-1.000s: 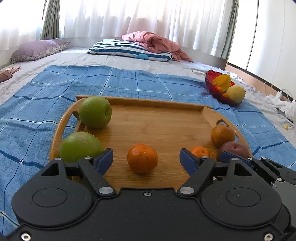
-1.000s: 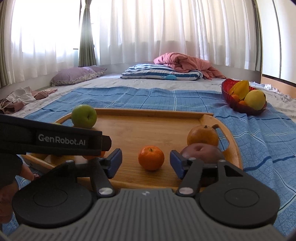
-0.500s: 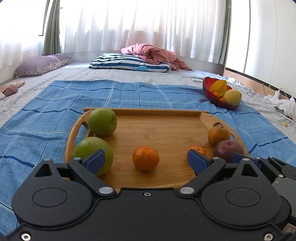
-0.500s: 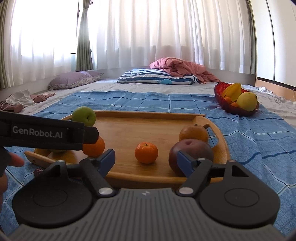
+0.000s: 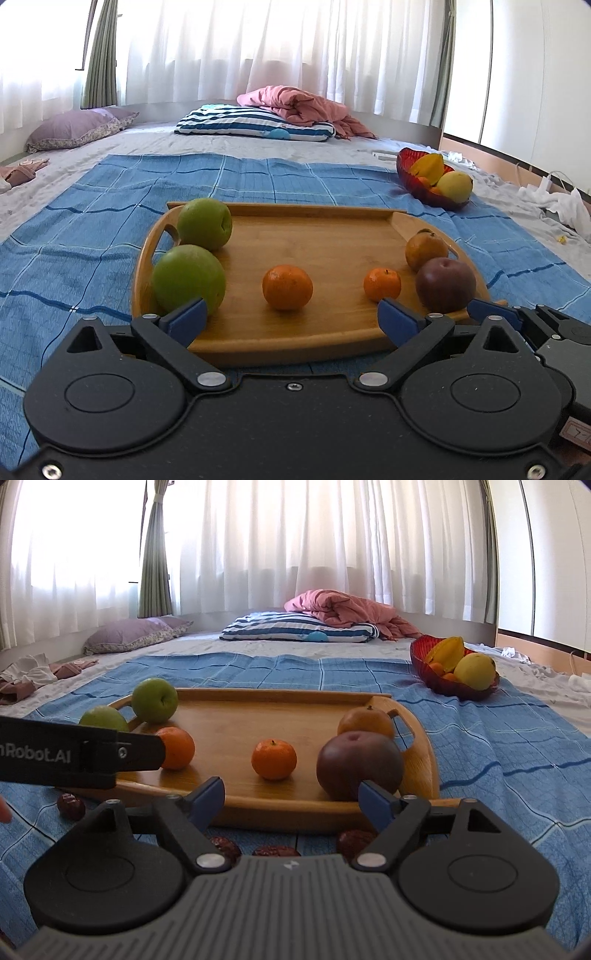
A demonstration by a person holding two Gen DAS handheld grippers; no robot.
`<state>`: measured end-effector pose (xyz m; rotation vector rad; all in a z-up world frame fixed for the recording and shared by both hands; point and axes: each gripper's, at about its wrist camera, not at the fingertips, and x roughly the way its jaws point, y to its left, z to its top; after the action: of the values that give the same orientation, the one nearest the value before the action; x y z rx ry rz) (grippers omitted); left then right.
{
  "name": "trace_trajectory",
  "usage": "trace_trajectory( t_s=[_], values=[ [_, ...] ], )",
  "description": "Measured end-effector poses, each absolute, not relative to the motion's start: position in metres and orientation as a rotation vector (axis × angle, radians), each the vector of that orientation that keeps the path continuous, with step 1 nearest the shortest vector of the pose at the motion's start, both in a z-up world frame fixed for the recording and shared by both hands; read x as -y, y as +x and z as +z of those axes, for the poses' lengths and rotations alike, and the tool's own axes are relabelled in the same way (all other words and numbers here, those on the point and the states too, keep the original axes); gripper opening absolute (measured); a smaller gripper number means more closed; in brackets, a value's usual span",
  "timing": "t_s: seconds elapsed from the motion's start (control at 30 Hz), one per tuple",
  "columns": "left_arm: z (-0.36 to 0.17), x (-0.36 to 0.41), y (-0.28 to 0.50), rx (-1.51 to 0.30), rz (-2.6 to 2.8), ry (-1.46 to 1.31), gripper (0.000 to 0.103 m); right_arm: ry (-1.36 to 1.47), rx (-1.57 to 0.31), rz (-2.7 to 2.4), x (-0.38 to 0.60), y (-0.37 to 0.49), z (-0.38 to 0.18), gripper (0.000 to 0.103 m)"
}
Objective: Organize fruits
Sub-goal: 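Withdraw both open grippers from the tray toward the dark red dates on the cloth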
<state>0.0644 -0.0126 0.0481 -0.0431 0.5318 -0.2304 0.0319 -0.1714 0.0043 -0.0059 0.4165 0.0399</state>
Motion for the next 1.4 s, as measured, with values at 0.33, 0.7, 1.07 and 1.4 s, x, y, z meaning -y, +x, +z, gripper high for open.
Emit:
trace_trajectory(
  t_s=[0.33, 0.7, 1.07, 1.4],
  values=[
    [0.038, 0.003, 0.058, -0.544, -0.227, -0.075, 0.101, -0.005, -0.415, 0.025, 0.172, 0.027, 0.001, 0.092],
    [0.027, -0.004, 0.051, -0.547, -0.211, -0.082, 0.102, -0.001, -0.395, 0.035, 0.174, 0.020, -0.003, 0.100],
    [0.023, -0.008, 0.046, -0.552, -0.195, -0.078, 0.102, -0.007, -0.392, 0.034, 0.175, 0.015, -0.007, 0.103],
    [0.014, -0.009, 0.045, -0.573, -0.179, -0.075, 0.102, -0.020, -0.414, 0.031, 0.175, 0.012, -0.013, 0.103]
  ],
)
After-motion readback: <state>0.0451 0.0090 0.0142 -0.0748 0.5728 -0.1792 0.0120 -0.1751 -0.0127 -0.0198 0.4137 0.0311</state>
